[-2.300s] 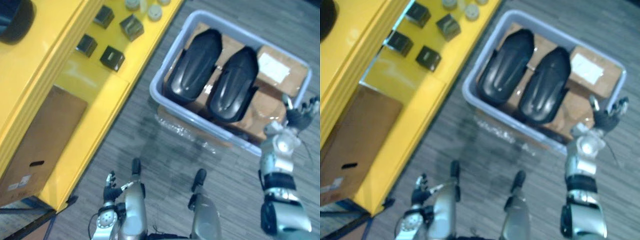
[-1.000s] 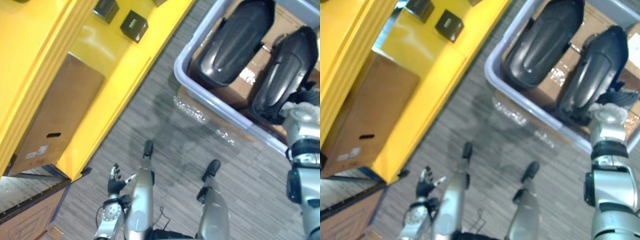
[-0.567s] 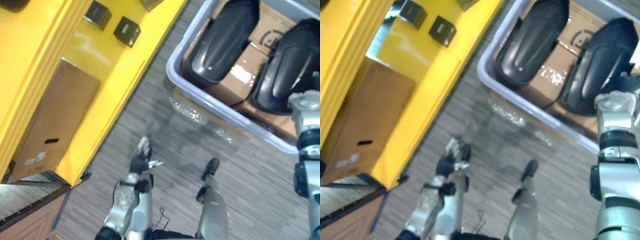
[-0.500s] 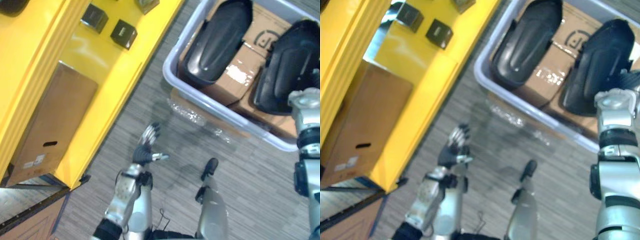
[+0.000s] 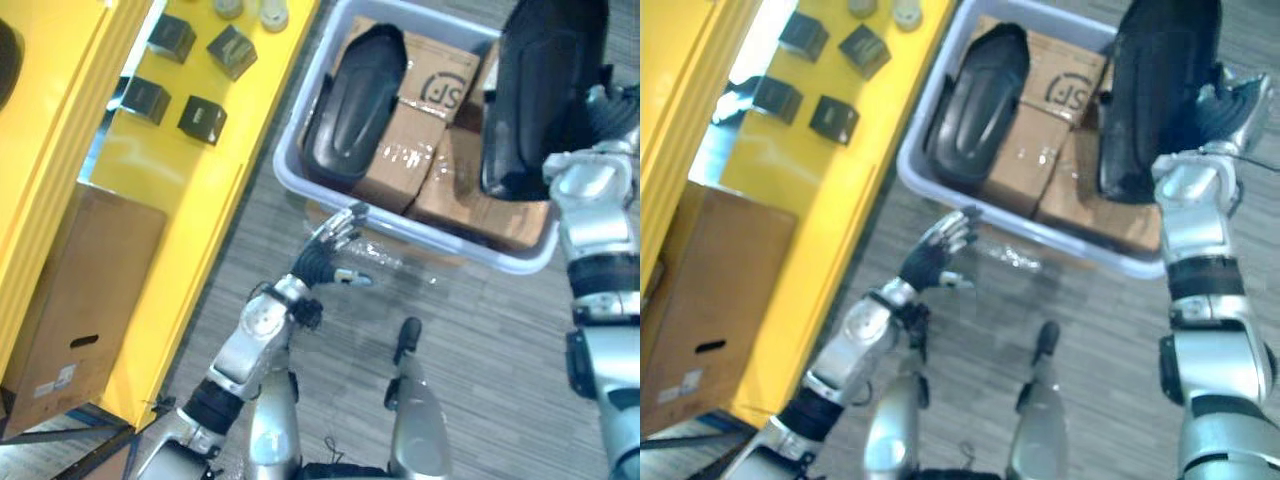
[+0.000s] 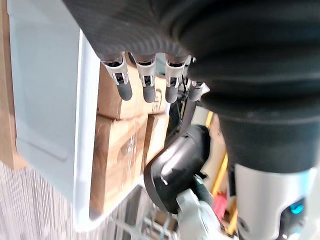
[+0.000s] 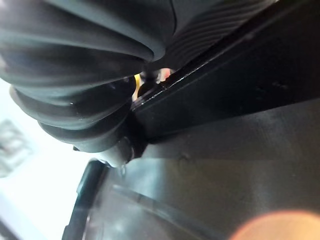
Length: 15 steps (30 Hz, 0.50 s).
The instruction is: Walk over and take plastic housings, then place them on the shelf
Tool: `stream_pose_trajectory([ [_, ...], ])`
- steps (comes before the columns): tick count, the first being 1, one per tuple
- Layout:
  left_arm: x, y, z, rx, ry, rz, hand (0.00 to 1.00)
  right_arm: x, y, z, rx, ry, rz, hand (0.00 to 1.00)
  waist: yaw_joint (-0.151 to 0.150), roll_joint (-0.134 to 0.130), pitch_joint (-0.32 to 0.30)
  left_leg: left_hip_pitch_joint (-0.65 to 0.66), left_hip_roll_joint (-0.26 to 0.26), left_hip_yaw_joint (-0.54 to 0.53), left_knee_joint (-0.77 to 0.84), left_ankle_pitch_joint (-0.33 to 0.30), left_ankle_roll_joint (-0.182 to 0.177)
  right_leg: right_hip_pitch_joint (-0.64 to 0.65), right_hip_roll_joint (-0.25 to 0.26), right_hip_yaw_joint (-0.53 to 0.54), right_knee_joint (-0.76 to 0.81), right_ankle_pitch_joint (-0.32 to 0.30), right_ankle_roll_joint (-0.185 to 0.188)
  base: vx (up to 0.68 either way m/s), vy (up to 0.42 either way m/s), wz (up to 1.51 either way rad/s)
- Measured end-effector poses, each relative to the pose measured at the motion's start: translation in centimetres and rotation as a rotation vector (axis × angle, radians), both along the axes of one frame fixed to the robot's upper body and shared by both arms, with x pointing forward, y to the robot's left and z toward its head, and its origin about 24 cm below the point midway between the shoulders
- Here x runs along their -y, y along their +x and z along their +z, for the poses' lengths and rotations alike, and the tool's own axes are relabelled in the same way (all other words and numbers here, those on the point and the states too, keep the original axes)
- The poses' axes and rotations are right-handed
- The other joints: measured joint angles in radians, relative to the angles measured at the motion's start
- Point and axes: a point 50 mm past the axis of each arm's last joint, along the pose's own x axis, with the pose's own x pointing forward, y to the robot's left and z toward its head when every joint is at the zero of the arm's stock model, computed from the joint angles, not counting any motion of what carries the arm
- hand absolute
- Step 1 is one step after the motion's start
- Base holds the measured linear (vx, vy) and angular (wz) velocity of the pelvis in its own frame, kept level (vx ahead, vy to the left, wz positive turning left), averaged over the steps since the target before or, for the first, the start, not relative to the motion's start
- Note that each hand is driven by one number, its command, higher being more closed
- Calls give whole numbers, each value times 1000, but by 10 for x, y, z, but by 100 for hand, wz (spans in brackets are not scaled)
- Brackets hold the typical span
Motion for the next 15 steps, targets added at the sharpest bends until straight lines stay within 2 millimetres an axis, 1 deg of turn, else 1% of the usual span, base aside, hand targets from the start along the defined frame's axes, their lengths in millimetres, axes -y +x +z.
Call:
stream_pose_trajectory([
  [3, -14, 2, -14, -79, -1, 122, 0, -22, -11, -16, 78, -33, 70, 100, 3, -27, -99, 6, 0, 6, -28, 1, -1, 3, 3, -5, -23, -3, 4, 38, -12, -2],
  [4, -19, 2, -19, -108, 3, 153, 0, -31, -16, -20, 108, -46, 99, 100, 3, -40, -124, 24, 0, 12, -40, 2, -2, 13, 3, -4, -23, -5, 5, 80, -15, -4],
  [5, -20, 2, -21, -118, 6, 162, 0, -33, -18, -21, 119, -48, 111, 100, 2, -43, -130, 32, 0, 16, -44, 2, -2, 20, 3, -4, -23, -6, 6, 71, -7, -3],
  [6, -24, 2, -29, -154, 19, 203, 0, -44, -27, -32, 145, -68, 146, 100, 3, -65, -165, 55, 0, 23, -46, 1, -2, 41, 3, -6, -24, -10, 8, 46, -5, 0],
  [8, -27, 1, -40, -204, 31, 239, 0, -54, -36, -45, 161, -74, 184, 100, 0, -86, -215, 65, 0, 24, -47, 0, -3, 53, 2, -9, -24, -14, 10, 43, -6, 2],
  [9, -28, 1, -43, -217, 35, 249, 0, -57, -39, -49, 168, -73, 193, 100, 0, -93, -220, 78, 0, 25, -47, 0, -3, 66, 2, -9, -24, -15, 10, 0, 0, 0],
  [10, -28, -1, -53, -260, 35, 271, 0, -64, -44, -61, 165, -70, 211, 100, 0, -106, -243, 106, 0, 26, -47, -10, -3, 95, 0, -11, -24, -26, 16, 0, 0, 0],
  [11, -28, -2, -57, -280, 37, 283, 0, -66, -45, -67, 158, -60, 220, 100, 1, -110, -257, 114, -1, 25, -48, -13, -4, 103, -1, -12, -24, -29, 17, 0, 0, 0],
  [12, -28, -4, -67, -321, 36, 311, 0, -70, -49, -80, 138, -39, 237, 100, 3, -118, -289, 126, 0, 27, -48, -18, -4, 114, -1, -15, -24, -39, 15, 0, 0, 0],
  [13, -28, -6, -73, -344, 36, 325, 0, -71, -51, -86, 127, -30, 244, 100, 3, -119, -307, 127, 0, 26, -48, -18, -4, 118, -2, -21, -24, -42, 16, -24, -10, 6],
  [15, -27, -12, -89, -414, 32, 368, 0, -78, -57, -105, 84, -10, 275, 100, 2, -119, -342, 150, 1, 24, -48, -24, -4, 144, -3, -33, -24, -56, 18, -29, -13, 5],
])
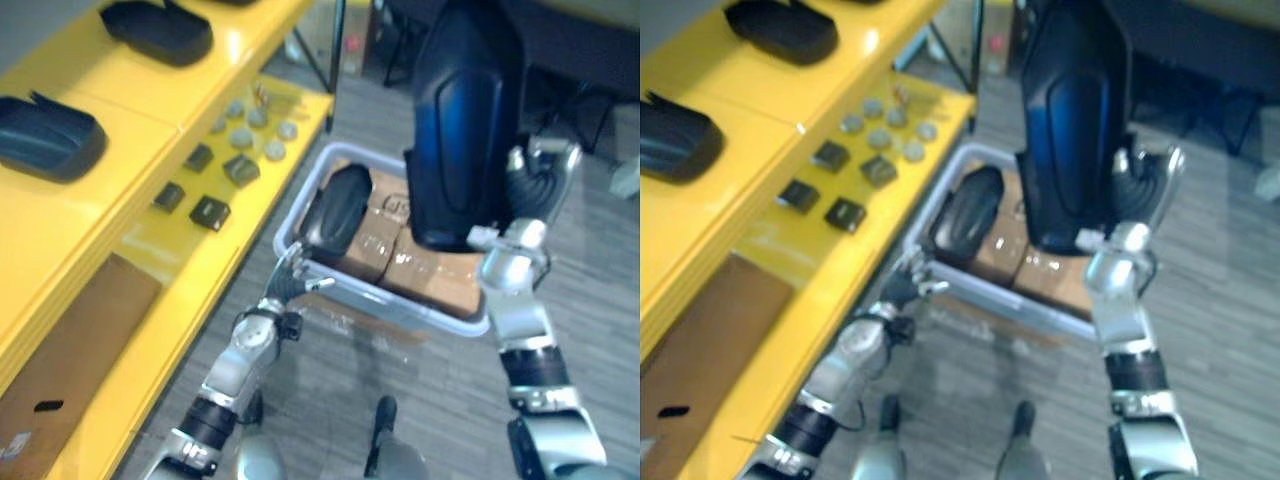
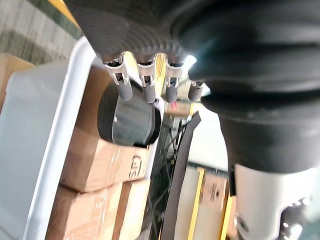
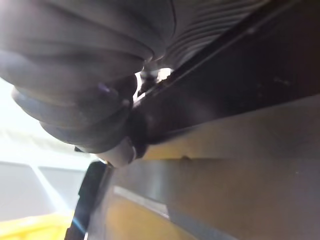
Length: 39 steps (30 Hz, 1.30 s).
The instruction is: Walk over and take plastic housings, then place them on the shelf
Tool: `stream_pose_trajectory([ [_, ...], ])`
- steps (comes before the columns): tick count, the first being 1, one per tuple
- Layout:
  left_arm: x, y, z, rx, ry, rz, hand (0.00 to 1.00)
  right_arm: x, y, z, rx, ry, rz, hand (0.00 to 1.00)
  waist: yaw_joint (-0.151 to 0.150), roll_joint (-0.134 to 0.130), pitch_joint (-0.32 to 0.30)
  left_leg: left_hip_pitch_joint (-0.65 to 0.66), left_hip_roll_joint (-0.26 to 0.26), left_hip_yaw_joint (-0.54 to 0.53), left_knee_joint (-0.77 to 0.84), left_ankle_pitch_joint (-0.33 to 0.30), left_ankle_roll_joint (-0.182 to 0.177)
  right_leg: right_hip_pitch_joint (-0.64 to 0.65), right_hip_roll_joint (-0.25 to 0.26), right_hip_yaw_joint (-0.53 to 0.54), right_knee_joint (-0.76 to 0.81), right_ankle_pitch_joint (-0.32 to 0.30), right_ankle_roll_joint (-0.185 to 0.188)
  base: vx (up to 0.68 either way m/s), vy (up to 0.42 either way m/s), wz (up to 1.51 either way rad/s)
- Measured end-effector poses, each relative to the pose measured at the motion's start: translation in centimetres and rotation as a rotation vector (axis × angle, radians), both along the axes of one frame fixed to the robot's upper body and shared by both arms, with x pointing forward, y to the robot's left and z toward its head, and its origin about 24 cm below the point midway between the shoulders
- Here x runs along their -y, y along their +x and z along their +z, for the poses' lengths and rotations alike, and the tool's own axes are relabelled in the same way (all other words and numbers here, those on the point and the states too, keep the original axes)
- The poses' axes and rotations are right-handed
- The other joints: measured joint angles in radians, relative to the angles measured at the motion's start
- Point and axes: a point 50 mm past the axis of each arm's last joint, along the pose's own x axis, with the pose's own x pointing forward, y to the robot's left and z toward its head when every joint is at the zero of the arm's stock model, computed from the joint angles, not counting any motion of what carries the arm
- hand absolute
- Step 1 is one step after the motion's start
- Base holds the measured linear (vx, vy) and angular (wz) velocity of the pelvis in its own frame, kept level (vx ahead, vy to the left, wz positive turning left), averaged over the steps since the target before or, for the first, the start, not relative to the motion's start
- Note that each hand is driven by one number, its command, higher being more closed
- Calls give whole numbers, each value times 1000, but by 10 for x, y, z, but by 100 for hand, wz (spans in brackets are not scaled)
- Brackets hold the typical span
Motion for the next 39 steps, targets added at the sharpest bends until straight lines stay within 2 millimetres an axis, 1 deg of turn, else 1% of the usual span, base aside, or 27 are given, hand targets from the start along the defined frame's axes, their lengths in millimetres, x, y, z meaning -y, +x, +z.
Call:
stream_pose_trajectory([
  [3, -3, -3, -10, -39, 7, 85, 0, -8, -3, -11, -27, 2, 50, 100, 0, 1, -26, 9, 2, 3, -5, -2, -2, 7, -1, -8, 0, -3, -5, -60, -13, -4],
  [7, -7, -2, -10, 0, -2, 178, 0, -16, -3, -20, -71, 4, 92, 100, -1, -6, -42, 16, 7, 4, -5, 2, -4, 15, -2, -30, 0, 0, -6, -33, -10, -2],
  [10, -9, -1, -4, 59, 1, 245, 0, -28, -2, -39, -150, -19, 122, 100, 0, -19, -62, 25, 7, 3, -5, 4, -4, 27, -3, -37, 0, 2, -5, 20, -5, 3],
  [11, -9, -1, -4, 68, 5, 251, 0, -31, -1, -43, -166, -26, 128, 100, 0, -21, -66, 25, 7, 3, -5, 4, -4, 27, -3, -39, 0, 6, -1, 29, -3, 5],
  [13, -10, -1, -1, 95, 24, 258, 0, -41, -1, -54, -213, -29, 158, 100, -1, -25, -72, 26, 7, 1, -3, 5, -5, 31, -4, -48, 0, 11, -6, 35, -2, 5],
  [18, -8, -1, -1, 107, 8, 258, 0, -55, -1, -68, -269, -23, 196, 100, 0, -25, -76, 26, 7, 0, -1, 5, -5, 32, -4, -50, 0, 14, -5, 6, 0, 1],
  [22, -2, -3, -9, 70, -1, 245, 0, -65, -3, -81, -320, -26, 229, 100, -1, -24, -94, 26, 7, 0, -1, 5, -5, 32, -4, -50, 0, 14, -5, 0, 0, 0],
  [26, 7, -5, -14, 50, -7, 195, 0, -82, -6, -95, -373, -35, 289, 100, -1, -19, -103, 26, 8, 0, -1, 5, -5, 32, -3, -50, 0, 13, -6, -9, 0, 0],
  [27, 12, -6, -19, 17, -9, 176, 0, -91, -8, -101, -394, -36, 320, 100, -1, -18, -105, 27, 8, 1, -1, 5, -5, 32, -3, -50, 0, 14, -7, -41, -1, -1],
  [32, 18, -12, -36, -66, 34, 155, 0, -101, -10, -106, -413, -34, 351, 100, 0, -18, -105, 31, 8, 2, -1, 6, -6, 34, -3, -50, 0, 15, -9, 0, 0, 0],
  [39, 20, -12, -36, -55, 62, 172, 0, -107, -11, -110, -429, -26, 368, 100, 0, -17, -105, 39, 9, 2, -1, 6, -6, 40, -3, -51, 0, 16, -9, 0, 0, 0],
])
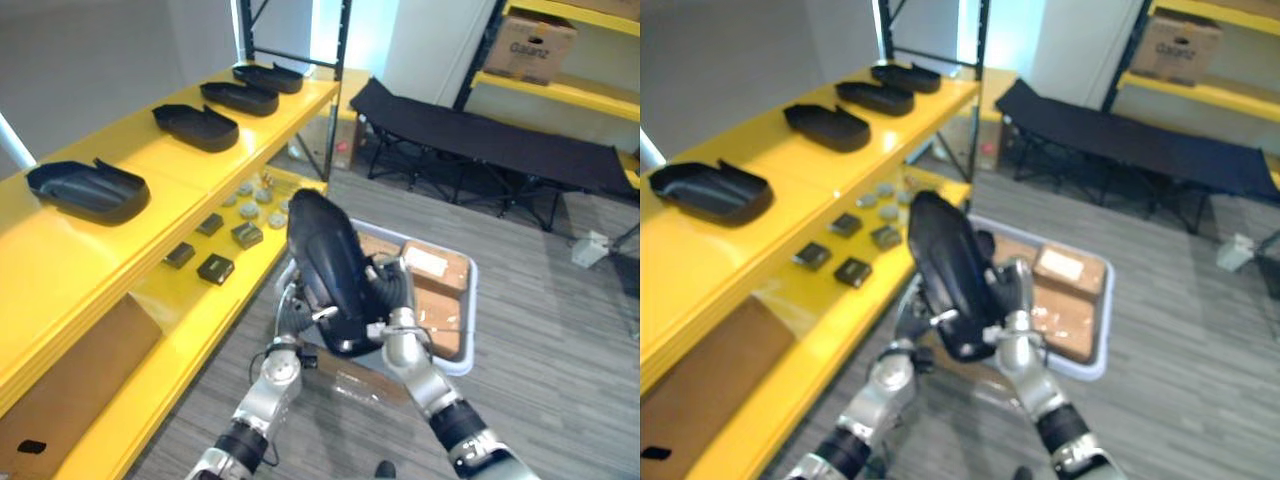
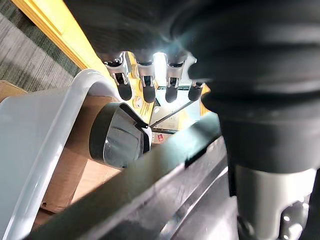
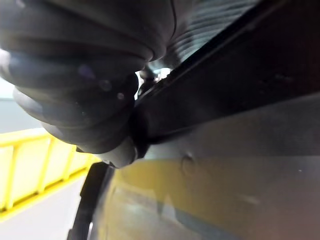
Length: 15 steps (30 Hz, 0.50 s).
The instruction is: Walk over and take plastic housings, then place them on the shelf
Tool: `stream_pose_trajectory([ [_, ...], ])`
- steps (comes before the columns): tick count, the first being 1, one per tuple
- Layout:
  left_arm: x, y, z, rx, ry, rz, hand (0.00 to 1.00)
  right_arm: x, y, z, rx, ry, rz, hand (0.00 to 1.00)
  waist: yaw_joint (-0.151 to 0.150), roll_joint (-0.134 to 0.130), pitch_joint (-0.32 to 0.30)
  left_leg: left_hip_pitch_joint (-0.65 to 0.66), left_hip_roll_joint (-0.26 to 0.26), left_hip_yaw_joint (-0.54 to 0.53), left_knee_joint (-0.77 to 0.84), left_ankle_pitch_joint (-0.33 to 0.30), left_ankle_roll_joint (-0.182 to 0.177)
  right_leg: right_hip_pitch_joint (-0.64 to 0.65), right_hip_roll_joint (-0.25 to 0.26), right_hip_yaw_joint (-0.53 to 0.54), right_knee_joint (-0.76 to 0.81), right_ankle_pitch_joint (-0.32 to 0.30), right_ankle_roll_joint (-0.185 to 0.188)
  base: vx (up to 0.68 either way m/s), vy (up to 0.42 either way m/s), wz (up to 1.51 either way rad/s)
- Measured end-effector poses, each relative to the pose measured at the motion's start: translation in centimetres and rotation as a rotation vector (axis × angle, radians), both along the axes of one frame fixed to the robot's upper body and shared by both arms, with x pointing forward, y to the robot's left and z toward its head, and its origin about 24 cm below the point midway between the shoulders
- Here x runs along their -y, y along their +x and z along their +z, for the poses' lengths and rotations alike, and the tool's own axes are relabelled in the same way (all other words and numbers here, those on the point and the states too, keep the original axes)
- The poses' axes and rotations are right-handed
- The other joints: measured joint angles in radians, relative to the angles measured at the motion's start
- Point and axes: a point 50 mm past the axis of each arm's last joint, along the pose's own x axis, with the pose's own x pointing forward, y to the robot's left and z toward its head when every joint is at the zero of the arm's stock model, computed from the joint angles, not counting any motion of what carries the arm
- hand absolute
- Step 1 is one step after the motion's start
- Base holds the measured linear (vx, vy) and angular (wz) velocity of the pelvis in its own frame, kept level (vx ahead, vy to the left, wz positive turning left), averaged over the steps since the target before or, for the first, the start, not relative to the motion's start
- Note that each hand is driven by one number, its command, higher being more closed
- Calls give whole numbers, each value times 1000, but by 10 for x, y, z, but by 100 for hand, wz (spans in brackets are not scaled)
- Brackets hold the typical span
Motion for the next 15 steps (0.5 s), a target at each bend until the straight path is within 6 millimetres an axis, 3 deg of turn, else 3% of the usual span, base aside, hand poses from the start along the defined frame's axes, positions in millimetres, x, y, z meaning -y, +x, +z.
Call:
stream_pose_trajectory([
  [8, -1, 0, -2, -24, -54, 40, 0, -13, -1, 1, -13, 52, 33, 100, 0, 7, -4, 4, 1, -2, 0, 0, -1, 6, 0, -5, 0, -6, -9, 0, 0, 0],
  [9, -1, -1, -2, -32, -73, 63, 100, -14, -2, 0, -19, 69, 33, 100, 0, 10, -6, 4, 1, -2, 0, 0, -1, 6, 0, -5, 0, -6, -9, 0, 0, 0],
  [15, 2, 0, -2, -44, -217, 131, 100, -17, -2, -1, -43, 128, 33, 100, 0, 19, -11, 4, 1, -2, 0, -1, -1, 5, 0, -6, 0, -6, -10, 0, 0, 0],
])
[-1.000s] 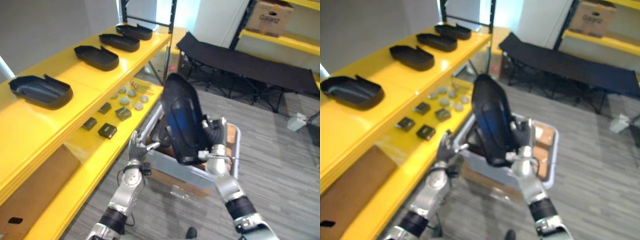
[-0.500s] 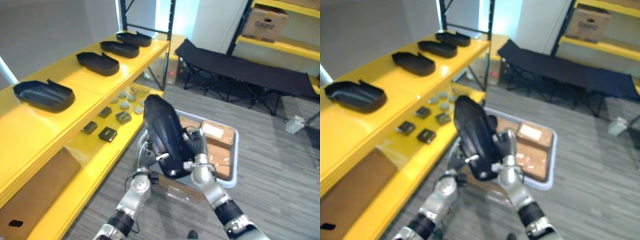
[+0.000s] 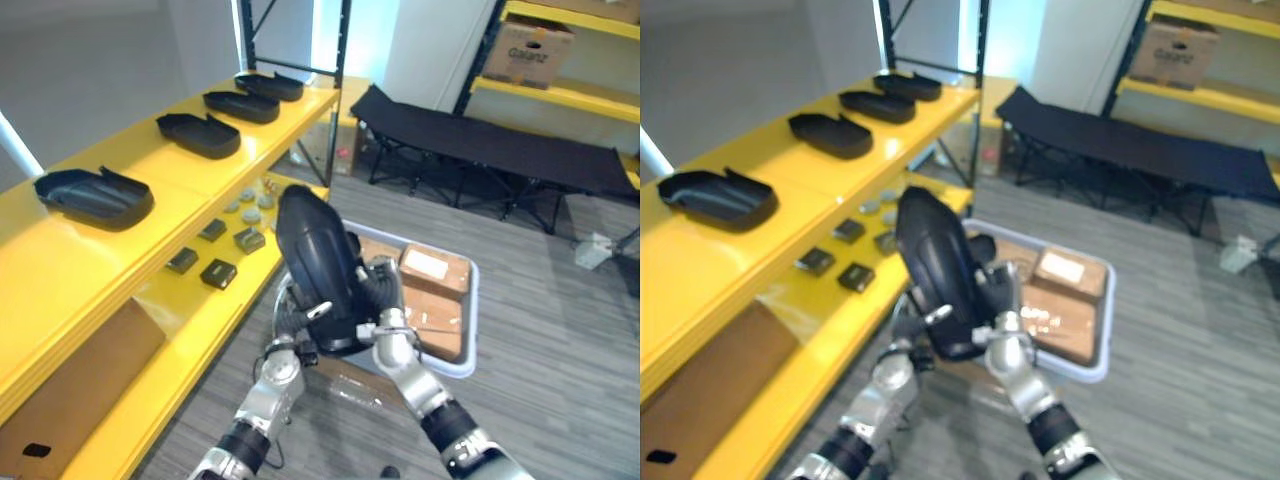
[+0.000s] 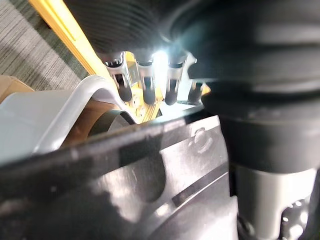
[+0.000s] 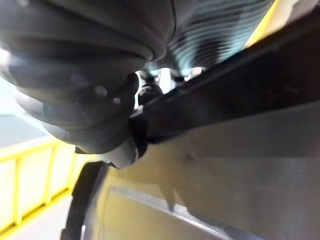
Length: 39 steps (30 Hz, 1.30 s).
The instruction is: Walk over and take plastic housings, then place them on the shelf
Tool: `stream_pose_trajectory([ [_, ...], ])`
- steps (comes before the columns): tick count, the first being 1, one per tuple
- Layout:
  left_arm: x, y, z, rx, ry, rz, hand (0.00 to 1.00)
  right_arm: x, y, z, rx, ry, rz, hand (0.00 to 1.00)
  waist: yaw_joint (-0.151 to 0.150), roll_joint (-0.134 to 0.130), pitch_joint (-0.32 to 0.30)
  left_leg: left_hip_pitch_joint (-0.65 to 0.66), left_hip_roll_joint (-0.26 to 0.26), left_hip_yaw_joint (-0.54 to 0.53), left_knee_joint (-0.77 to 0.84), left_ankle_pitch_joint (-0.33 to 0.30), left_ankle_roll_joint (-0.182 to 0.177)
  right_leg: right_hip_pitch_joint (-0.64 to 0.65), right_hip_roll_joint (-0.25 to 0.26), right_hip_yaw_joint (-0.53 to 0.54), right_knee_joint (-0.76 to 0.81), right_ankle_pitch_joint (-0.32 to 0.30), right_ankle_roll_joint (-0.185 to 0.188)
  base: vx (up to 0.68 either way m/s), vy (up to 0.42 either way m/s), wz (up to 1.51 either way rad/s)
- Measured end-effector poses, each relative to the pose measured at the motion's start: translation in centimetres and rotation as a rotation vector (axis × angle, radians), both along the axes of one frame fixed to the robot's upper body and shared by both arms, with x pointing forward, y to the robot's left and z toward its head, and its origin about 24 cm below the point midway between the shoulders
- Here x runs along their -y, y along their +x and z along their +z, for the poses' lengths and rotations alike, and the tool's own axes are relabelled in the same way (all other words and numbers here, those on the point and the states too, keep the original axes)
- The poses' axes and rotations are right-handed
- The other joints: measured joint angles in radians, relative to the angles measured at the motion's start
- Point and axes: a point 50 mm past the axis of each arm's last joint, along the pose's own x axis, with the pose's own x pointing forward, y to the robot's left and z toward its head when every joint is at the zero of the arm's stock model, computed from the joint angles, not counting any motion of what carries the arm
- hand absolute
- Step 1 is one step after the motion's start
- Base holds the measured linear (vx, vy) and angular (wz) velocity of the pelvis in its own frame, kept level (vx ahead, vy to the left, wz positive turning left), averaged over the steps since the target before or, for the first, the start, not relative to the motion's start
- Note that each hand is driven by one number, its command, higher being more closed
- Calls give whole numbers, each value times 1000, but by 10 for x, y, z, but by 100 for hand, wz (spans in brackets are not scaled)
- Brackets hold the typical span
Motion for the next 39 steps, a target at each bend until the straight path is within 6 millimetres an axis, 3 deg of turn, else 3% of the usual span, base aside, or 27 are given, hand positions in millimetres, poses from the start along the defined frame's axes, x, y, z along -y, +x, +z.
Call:
stream_pose_trajectory([
  [3, 0, 2, 2, 13, -133, 15, 100, -5, -1, -1, -13, 38, 3, 100, -1, 0, 0, 1, 0, 0, 0, 0, 0, 0, 0, 0, 0, 0, 0, 0, 0, 0],
  [11, -4, 10, 4, 6, -274, 65, 100, -15, -2, 3, -4, 65, 19, 100, -8, 0, 0, 3, 0, 1, 0, 0, -1, 2, 0, 0, 0, 0, 0, 0, 0, 0],
  [16, -3, 12, 8, 28, -250, 55, 100, -17, -1, 8, 24, 74, 19, 100, -11, 0, 0, 3, 0, 1, 0, -1, -1, 2, 0, -1, 0, 0, -1, 0, 0, 0],
  [21, -3, 19, 23, 111, -116, 42, 100, -15, -1, 15, 71, 92, 11, 100, -19, 0, 0, 3, 0, 1, 0, -2, -2, 3, -1, -1, 0, -1, -1, 0, 0, 0],
  [22, -3, 19, 25, 123, -99, 41, 100, -15, -1, 16, 77, 94, 12, 0, -20, 0, 0, 3, 0, 1, 0, -2, -2, 3, -1, -1, 0, -1, -1, 0, 0, 0],
  [26, -3, 21, 37, 196, 40, 7, 100, -9, -2, 20, 114, 124, 30, 0, -21, 1, 1, 3, 1, 2, 0, -3, -2, 2, 0, -1, 0, -1, -1, 0, 0, 0],
  [30, -15, 20, 48, 280, 212, -19, 100, -2, -9, 10, 73, 153, 100, 0, -19, 6, 4, 3, 2, 2, 0, -7, -6, 3, 1, -2, -1, -4, -1, 0, 0, 0],
  [35, -33, -3, 65, 435, 461, 34, 100, -6, -26, -7, -26, 237, 206, 0, -7, 11, 8, 3, 4, -2, 1, -14, -7, 6, 1, -20, 0, -14, 3, 1, 0, 3],
  [39, -44, -20, 77, 516, 537, 90, 100, -9, -36, -2, -24, 269, 290, 0, 2, 16, 11, 7, 4, -1, 1, -18, -9, 10, 1, -23, 0, -14, 6, 32, 4, 0],
])
